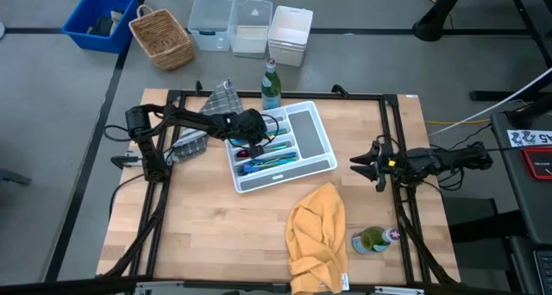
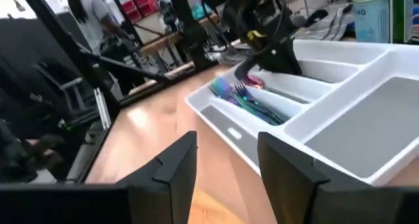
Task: Sort silverware
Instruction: Put the table knife in the silverware tray, then return to Home Position
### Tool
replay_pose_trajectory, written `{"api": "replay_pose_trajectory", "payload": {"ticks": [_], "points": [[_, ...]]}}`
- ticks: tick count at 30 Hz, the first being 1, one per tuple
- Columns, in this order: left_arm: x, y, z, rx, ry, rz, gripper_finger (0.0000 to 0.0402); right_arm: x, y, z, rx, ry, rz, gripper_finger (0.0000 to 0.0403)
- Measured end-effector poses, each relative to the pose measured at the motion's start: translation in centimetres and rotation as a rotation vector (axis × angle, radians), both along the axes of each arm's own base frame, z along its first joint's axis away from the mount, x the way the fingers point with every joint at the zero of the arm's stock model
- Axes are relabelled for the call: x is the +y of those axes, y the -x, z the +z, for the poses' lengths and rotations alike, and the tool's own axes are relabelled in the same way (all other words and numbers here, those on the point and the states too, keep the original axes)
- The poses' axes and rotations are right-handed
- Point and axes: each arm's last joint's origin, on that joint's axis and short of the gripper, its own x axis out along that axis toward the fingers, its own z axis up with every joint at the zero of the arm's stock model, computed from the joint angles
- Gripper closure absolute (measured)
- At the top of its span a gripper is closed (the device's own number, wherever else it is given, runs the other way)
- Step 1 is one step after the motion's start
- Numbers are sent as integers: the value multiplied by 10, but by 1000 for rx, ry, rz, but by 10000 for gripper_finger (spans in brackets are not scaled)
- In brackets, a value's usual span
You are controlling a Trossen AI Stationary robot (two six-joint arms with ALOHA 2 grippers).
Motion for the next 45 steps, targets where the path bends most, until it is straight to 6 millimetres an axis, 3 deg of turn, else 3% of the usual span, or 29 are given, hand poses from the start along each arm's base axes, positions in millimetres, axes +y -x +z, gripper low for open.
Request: {"api": "replay_pose_trajectory", "payload": {"ticks": [10,15,19,23,26,31,35,45], "points": [[0,-3,7,-40,35,37,285,0,0,0,-14,-5,-11,240],[-2,2,47,-136,18,50,287,0,0,-2,-3,-2,-14,240],[-11,25,92,-197,-4,50,296,-1,0,-2,-2,0,-24,240],[-25,60,135,-262,-23,52,302,-1,0,-2,3,3,-37,240],[-40,94,152,-350,-2,46,306,-1,0,-4,19,8,-36,240],[-65,152,136,-503,119,71,309,-1,1,-8,62,19,-34,240],[-81,182,112,-652,192,111,308,-1,1,-11,93,28,-34,240],[-92,189,57,-1023,192,14,307,-1,2,-14,129,38,-32,240]]}}
